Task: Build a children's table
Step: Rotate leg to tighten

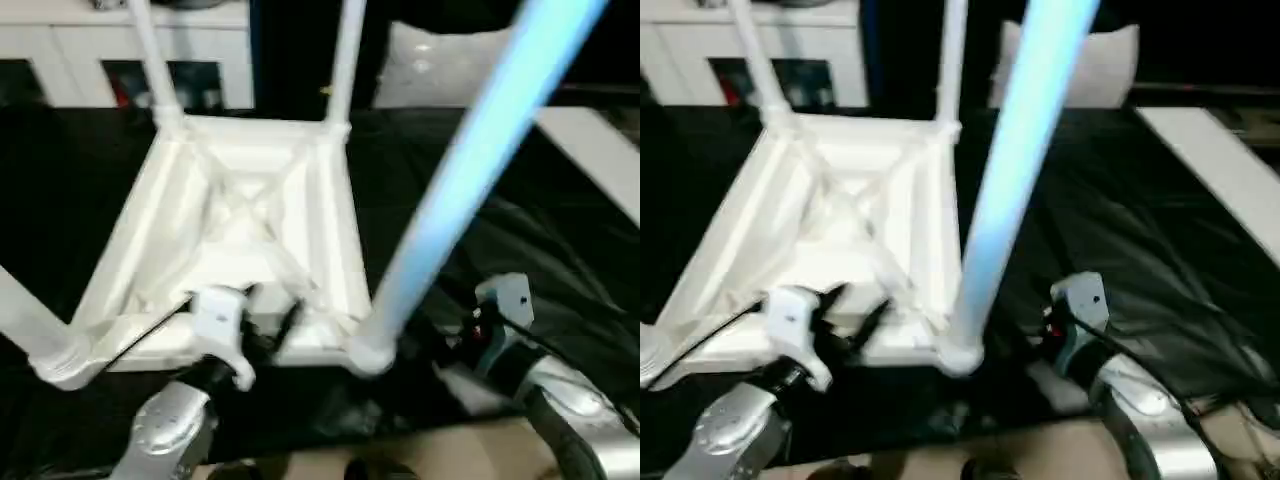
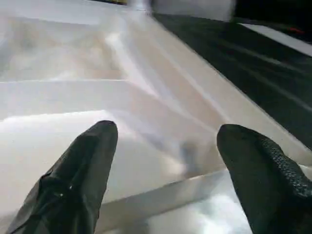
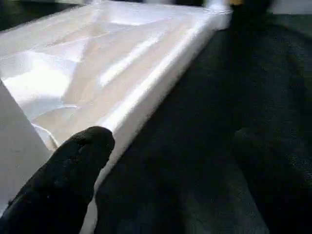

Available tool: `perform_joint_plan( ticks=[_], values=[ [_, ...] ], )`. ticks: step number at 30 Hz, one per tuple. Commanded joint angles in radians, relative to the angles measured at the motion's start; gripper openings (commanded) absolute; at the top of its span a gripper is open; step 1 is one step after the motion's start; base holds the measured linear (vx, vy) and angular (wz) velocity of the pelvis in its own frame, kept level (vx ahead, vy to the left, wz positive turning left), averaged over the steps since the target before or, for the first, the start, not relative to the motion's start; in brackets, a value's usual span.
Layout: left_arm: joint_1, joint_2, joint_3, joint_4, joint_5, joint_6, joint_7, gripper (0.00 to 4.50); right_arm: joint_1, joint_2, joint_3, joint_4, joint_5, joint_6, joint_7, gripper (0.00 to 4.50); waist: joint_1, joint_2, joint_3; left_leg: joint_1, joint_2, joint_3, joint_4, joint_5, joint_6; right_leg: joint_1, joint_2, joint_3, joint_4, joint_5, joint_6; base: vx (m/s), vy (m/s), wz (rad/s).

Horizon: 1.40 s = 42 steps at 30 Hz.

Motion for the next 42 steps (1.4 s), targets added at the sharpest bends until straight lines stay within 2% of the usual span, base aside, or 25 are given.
perform_joint_plan(
  ticks=[1,2,3,4,5,6,7,8,9,10,11,12,13,14,15,16,17,18,19,21,24,29,30,36,42],
  values=[
    [0.029,-0.012,-0.002,0.012,0.049,-0.003,0.047,3.68,-0.014,0.015,-0.003,-0.004,-0.031,0.004,-0.056,4.5,0.019,-0.041,-0.054,0.064,0.027,-0.043,-0.01,-0.379,-0.05,-0.07,-0.107,0.11,-0.205,-0.754,0.045,-0.009,-0.094,0.1],
    [0.027,-0.013,-0.003,0.012,0.061,0.001,0.057,3.68,-0.014,0.021,-0.004,-0.005,-0.03,0.006,-0.064,4.5,0.014,-0.034,-0.024,0.072,0.003,-0.041,0.077,-0.205,-0.025,-0.106,-0.151,0.126,-0.275,-0.986,0.047,-0.024,-0.085,-0.18],
    [0.023,-0.023,-0.005,0.011,0.082,0.003,0.075,3.68,-0.016,0.034,-0.006,-0.007,-0.026,0.012,-0.079,4.5,0.019,-0.02,-0.032,0.004,0.004,-0.093,0.053,0.014,-0.022,-0.021,-0.15,0.134,-0.239,-0.914,-0.012,-0.051,-0.009,-0.12],
    [0.022,-0.026,-0.006,0.011,0.086,0.004,0.079,3.68,-0.017,0.036,-0.006,-0.008,-0.025,0.015,-0.081,4.5,0.019,-0.02,-0.032,0.004,0.004,-0.093,0.053,0.014,-0.022,-0.021,-0.15,0.134,-0.239,-0.914,-0.012,-0.061,0.005,-0.18],
    [0.012,-0.04,-0.011,0.007,0.097,0.018,0.088,3.68,-0.027,0.04,-0.005,-0.013,-0.024,0.026,-0.088,4.5,-0.004,0.007,-0.024,0.018,0.078,-0.124,-0.085,-0.316,-0.15,-0.03,-0.005,0.041,-0.148,-0.502,-0.088,0.0,0.0,0.0],
    [0.012,-0.05,-0.011,0.01,0.093,0.012,0.092,3.68,-0.035,0.042,-0.009,-0.013,-0.026,0.031,-0.096,4.5,-0.022,0.028,-0.029,0.038,0.172,-0.201,-0.168,-0.526,-0.172,-0.016,0.013,0.047,-0.072,-0.201,-0.082,0.0,0.0,0.0],
    [0.016,-0.07,-0.01,0.012,0.074,0.0,0.093,3.68,-0.045,0.037,-0.01,-0.012,-0.032,0.035,-0.099,4.5,-0.021,0.042,-0.034,0.004,0.137,-0.285,-0.22,-0.577,-0.07,0.014,0.036,0.02,-0.005,-0.071,-0.095,0.0,0.0,0.0],
    [0.018,-0.063,-0.021,0.009,0.087,0.0,0.102,3.68,-0.05,0.032,-0.01,-0.012,-0.036,0.034,-0.098,4.5,-0.029,0.068,-0.039,0.023,0.118,-0.299,-0.209,-0.57,-0.027,0.002,0.047,0.015,-0.011,-0.088,-0.114,-0.024,-0.033,0.27],
    [0.022,-0.057,-0.031,0.005,0.097,-0.002,0.109,3.68,-0.053,0.029,-0.014,-0.01,-0.035,0.029,-0.096,4.5,-0.054,0.039,-0.029,0.017,0.088,-0.341,-0.203,-0.518,0.1,0.0,0.042,0.036,-0.009,-0.128,-0.131,-0.027,-0.084,0.33],
    [0.025,-0.053,-0.037,0.003,0.104,-0.004,0.115,3.68,-0.055,0.025,-0.015,-0.009,-0.034,0.025,-0.092,4.5,-0.06,0.03,-0.025,-0.046,-0.009,-0.33,-0.202,-0.443,0.121,0.044,0.016,0.048,-0.069,-0.179,-0.174,-0.027,-0.084,0.33],
    [0.03,-0.05,-0.039,-0.002,0.109,-0.007,0.123,3.68,-0.056,0.01,-0.01,-0.011,-0.033,0.017,-0.07,4.5,-0.06,0.027,-0.043,-0.005,0.018,-0.277,-0.148,-0.381,0.111,0.023,-0.007,0.079,-0.12,-0.2,-0.211,-0.033,-0.148,0.2],
    [0.031,-0.051,-0.038,-0.003,0.108,-0.008,0.124,3.68,-0.056,0.006,-0.008,-0.011,-0.033,0.016,-0.065,4.5,-0.036,-0.013,-0.03,-0.035,-0.03,-0.197,-0.06,-0.235,0.093,0.03,-0.085,0.129,-0.209,-0.303,-0.272,-0.021,-0.18,0.02],
    [0.033,-0.05,-0.036,-0.005,0.11,-0.01,0.125,3.68,-0.055,-0.001,-0.001,-0.013,-0.035,0.009,-0.051,4.5,-0.008,-0.032,-0.025,-0.015,-0.039,-0.12,0.014,-0.055,0.038,0.021,-0.124,0.128,-0.257,-0.59,-0.152,-0.021,-0.18,0.02],
    [0.036,-0.049,-0.036,-0.008,0.117,-0.011,0.124,3.68,-0.052,-0.008,0.006,-0.014,-0.035,0.0,-0.036,4.5,-0.004,-0.047,-0.029,-0.029,-0.035,-0.11,0.007,0.004,0.023,0.031,-0.114,0.135,-0.255,-0.646,-0.078,0.001,-0.157,-0.18],
    [0.036,-0.043,-0.04,-0.012,0.13,-0.013,0.118,3.68,-0.052,-0.01,0.011,-0.013,-0.033,-0.008,-0.022,4.5,0.015,-0.044,-0.037,-0.038,-0.008,-0.1,-0.036,0.038,0.008,0.037,-0.083,0.131,-0.227,-0.57,-0.002,0.036,-0.111,-0.03],
    [0.036,-0.039,-0.042,-0.014,0.138,-0.014,0.115,3.68,-0.051,-0.012,0.013,-0.013,-0.032,-0.013,-0.014,4.5,0.017,-0.033,-0.046,-0.019,0.019,-0.09,-0.068,0.038,0.017,0.029,-0.047,0.108,-0.2,-0.358,0.0,0.036,-0.111,-0.03],
    [0.034,-0.03,-0.041,-0.015,0.136,-0.022,0.098,3.68,-0.054,-0.013,0.017,-0.009,-0.028,-0.015,-0.005,4.5,0.011,-0.035,-0.049,-0.027,0.022,-0.092,-0.083,0.05,0.02,0.037,-0.03,0.092,-0.183,-0.239,-0.001,0.057,-0.08,0.02],
    [0.032,-0.027,-0.037,-0.014,0.126,-0.022,0.088,3.68,-0.057,-0.019,0.021,-0.006,-0.025,-0.019,0.006,4.5,0.018,-0.02,-0.056,-0.011,0.035,-0.086,-0.086,0.053,0.033,0.03,-0.019,0.084,-0.169,-0.036,-0.01,0.066,-0.051,-0.05],
    [0.024,-0.015,-0.034,-0.014,0.094,-0.02,0.051,3.68,-0.063,-0.027,0.023,-0.001,-0.015,-0.025,0.026,4.5,0.017,-0.019,-0.058,-0.011,0.04,-0.078,-0.09,0.057,0.046,0.038,-0.016,0.08,-0.154,0.093,-0.024,0.066,-0.051,-0.05],
    [0.013,0.002,-0.037,-0.012,0.066,-0.018,0.011,3.85,-0.068,-0.031,0.022,0.003,-0.004,-0.029,0.045,4.5,0.019,-0.006,-0.065,0.0,0.057,-0.08,-0.091,0.075,0.048,0.041,-0.016,0.079,-0.137,0.247,-0.05,0.065,-0.002,-0.03],
    [-0.072,0.144,-0.06,0.023,0.039,-0.03,-0.172,3.85,-0.08,-0.1,0.047,0.011,0.016,-0.051,0.157,4.5,0.019,-0.005,-0.065,0.008,0.065,-0.085,-0.093,0.121,0.086,0.047,-0.019,0.076,-0.116,0.454,-0.079,0.021,0.004,-0.01],
    [-0.123,0.272,-0.08,0.02,-0.031,-0.02,-0.394,4.17,-0.087,-0.154,0.043,0.031,0.024,-0.066,0.248,4.5,0.019,0.002,-0.056,0.015,0.076,-0.078,-0.107,0.006,0.08,0.043,-0.04,0.077,-0.136,0.272,-0.162,0.0,0.0,0.0],
    [-0.13,0.293,-0.084,0.02,-0.041,-0.016,-0.428,3.69,-0.088,-0.163,0.042,0.034,0.028,-0.068,0.263,4.5,0.02,0.0,-0.056,0.019,0.076,-0.072,-0.108,-0.018,0.075,0.039,-0.04,0.082,-0.14,0.214,-0.176,0.0,0.0,0.0],
    [-0.243,0.489,-0.152,0.104,-0.054,-0.033,-0.714,3.17,-0.1,-0.263,0.06,0.039,0.069,-0.069,0.418,4.5,0.023,0.012,-0.048,0.029,0.077,-0.057,-0.116,-0.143,0.03,0.023,-0.044,0.088,-0.161,-0.053,-0.205,0.0,0.0,0.0],
    [-0.352,0.553,-0.211,0.248,0.026,-0.093,-0.803,2.72,-0.093,-0.297,0.079,0.024,0.073,-0.066,0.472,4.5,0.038,0.017,-0.055,0.025,0.076,-0.046,-0.115,-0.12,0.022,0.018,-0.046,0.095,-0.159,-0.056,-0.203,0.0,0.0,0.0]
  ],
)
